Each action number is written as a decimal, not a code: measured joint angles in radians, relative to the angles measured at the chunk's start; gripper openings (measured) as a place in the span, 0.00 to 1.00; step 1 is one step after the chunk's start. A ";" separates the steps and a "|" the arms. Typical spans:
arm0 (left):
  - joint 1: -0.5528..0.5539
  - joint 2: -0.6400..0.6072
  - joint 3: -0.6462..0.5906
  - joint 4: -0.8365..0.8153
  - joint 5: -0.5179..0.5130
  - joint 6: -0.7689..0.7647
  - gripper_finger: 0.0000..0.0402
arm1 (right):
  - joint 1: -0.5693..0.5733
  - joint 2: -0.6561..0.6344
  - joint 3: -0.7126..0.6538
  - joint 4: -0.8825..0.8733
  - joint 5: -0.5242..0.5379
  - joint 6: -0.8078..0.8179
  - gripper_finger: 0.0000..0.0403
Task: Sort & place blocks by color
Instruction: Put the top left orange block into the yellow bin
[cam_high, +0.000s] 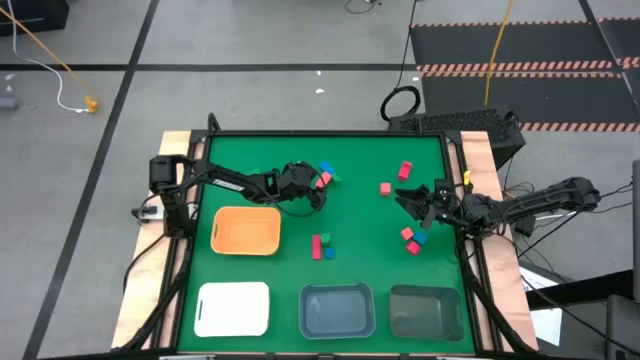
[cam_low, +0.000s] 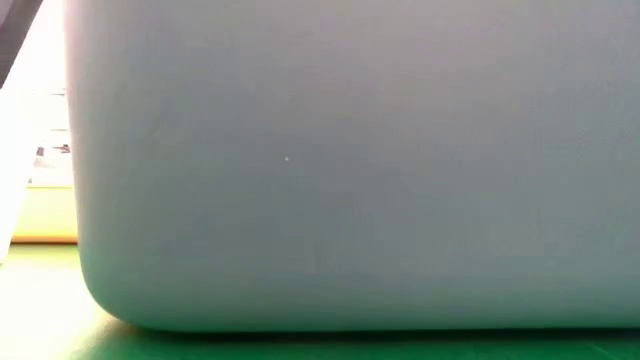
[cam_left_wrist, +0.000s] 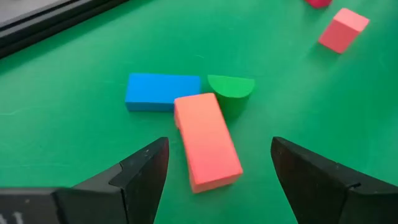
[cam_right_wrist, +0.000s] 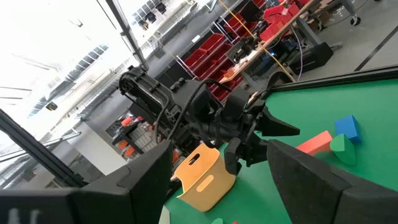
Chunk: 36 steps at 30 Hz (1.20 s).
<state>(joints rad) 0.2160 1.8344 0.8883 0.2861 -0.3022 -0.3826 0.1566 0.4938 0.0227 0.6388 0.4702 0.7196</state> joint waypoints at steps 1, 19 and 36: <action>-0.002 0.003 0.000 0.007 -0.012 -0.004 0.70 | 0.000 0.000 0.000 0.000 0.000 0.000 0.63; -0.036 0.028 0.001 0.042 -0.113 -0.016 0.78 | 0.000 0.000 0.000 0.000 0.000 0.000 0.63; 0.003 0.178 0.001 0.178 -0.087 -0.019 0.72 | 0.000 0.000 0.000 0.000 0.000 0.000 0.63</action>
<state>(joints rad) 0.2194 2.0121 0.8891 0.4642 -0.3890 -0.4012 0.1566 0.4942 0.0227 0.6388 0.4702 0.7193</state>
